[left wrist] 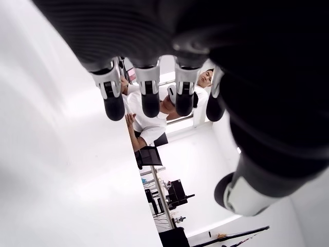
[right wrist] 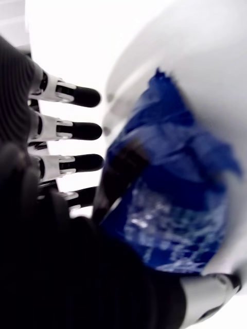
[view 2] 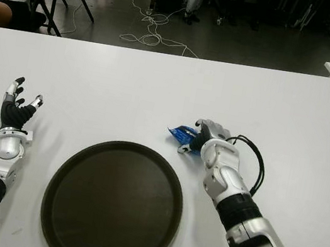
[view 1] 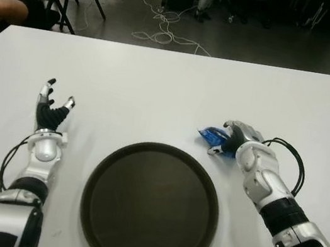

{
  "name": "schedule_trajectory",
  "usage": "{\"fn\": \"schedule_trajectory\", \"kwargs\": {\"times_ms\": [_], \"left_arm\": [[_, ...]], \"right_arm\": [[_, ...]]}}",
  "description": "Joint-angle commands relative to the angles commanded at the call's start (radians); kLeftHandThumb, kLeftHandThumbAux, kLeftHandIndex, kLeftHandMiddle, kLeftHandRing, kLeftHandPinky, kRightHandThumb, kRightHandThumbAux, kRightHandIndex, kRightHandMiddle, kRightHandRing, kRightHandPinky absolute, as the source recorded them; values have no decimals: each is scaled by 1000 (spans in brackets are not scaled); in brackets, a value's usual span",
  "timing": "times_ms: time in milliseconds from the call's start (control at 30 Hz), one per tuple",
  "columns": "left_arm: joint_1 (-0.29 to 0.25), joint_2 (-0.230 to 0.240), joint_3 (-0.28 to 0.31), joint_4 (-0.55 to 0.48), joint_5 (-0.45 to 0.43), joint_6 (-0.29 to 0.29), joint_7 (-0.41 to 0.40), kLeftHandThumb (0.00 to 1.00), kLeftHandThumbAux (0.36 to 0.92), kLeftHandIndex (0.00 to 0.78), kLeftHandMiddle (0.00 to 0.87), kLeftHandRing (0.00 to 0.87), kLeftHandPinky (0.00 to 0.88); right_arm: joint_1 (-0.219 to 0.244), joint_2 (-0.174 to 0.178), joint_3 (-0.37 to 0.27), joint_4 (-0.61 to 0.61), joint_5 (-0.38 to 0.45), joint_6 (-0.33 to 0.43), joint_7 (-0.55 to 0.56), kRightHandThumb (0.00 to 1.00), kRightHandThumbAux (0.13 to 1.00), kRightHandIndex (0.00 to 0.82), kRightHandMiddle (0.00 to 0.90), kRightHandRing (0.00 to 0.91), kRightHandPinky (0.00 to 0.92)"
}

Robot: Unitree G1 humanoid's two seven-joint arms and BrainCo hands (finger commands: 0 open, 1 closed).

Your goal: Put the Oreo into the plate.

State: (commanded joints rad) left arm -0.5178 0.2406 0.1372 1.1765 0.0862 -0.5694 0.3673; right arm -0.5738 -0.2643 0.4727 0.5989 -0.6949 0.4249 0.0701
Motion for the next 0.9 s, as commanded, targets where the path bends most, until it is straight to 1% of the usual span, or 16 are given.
{"fn": "schedule_trajectory", "kwargs": {"times_ms": [67,167,200,233,267,300,333,400,433,467,500,600,700,900], "left_arm": [[0,0,0,0,0,0,-1,0,744,35,55,40,31],[1,1,0,1,0,-2,-2,0,745,33,53,40,32],[1,1,0,1,0,-2,-2,0,741,32,52,39,30],[1,1,0,1,0,-2,-1,0,740,32,52,39,30],[1,1,0,1,1,-2,-1,0,736,30,49,36,25],[1,1,0,1,1,-2,-1,0,735,30,47,35,24],[1,1,-1,1,1,-2,0,0,733,28,43,31,20],[1,1,0,0,1,-3,-1,0,731,25,38,26,17],[1,1,0,0,0,-3,-2,0,731,25,37,25,17],[1,1,0,0,0,-3,-2,0,731,24,36,24,16],[1,1,0,0,0,-3,-2,0,731,24,35,24,16],[1,2,-1,-1,2,-2,-1,0,735,24,38,26,18],[0,3,-4,-1,6,0,1,0,732,28,44,32,24],[-1,2,-3,-1,4,3,1,0,734,31,48,35,26]], "right_arm": [[0,4,-6,6,5,-3,-10,0,721,251,279,289,268],[-2,13,-20,20,14,-8,-26,0,746,290,320,343,335],[-3,15,-23,23,16,-10,-28,1,767,324,373,392,390],[-5,17,-25,30,16,-13,-32,1,774,336,392,410,410],[-7,18,-27,37,16,-15,-35,12,794,368,444,463,466],[-8,19,-29,41,16,-19,-39,16,801,380,462,483,486],[-8,20,-30,44,16,-22,-42,36,817,411,511,529,531],[-7,22,-35,49,18,-30,-50,75,836,454,579,592,592],[-7,23,-38,52,20,-36,-56,84,839,463,592,604,603],[-6,24,-40,55,20,-40,-61,297,802,449,617,627,625],[-6,26,-44,58,22,-46,-69,435,778,441,634,642,640],[-3,30,-54,67,27,-64,-94,601,748,432,668,675,673],[-3,34,-62,75,30,-76,-116,657,737,430,693,700,703],[-1,37,-73,79,42,-96,-133,684,730,431,728,734,734]]}}
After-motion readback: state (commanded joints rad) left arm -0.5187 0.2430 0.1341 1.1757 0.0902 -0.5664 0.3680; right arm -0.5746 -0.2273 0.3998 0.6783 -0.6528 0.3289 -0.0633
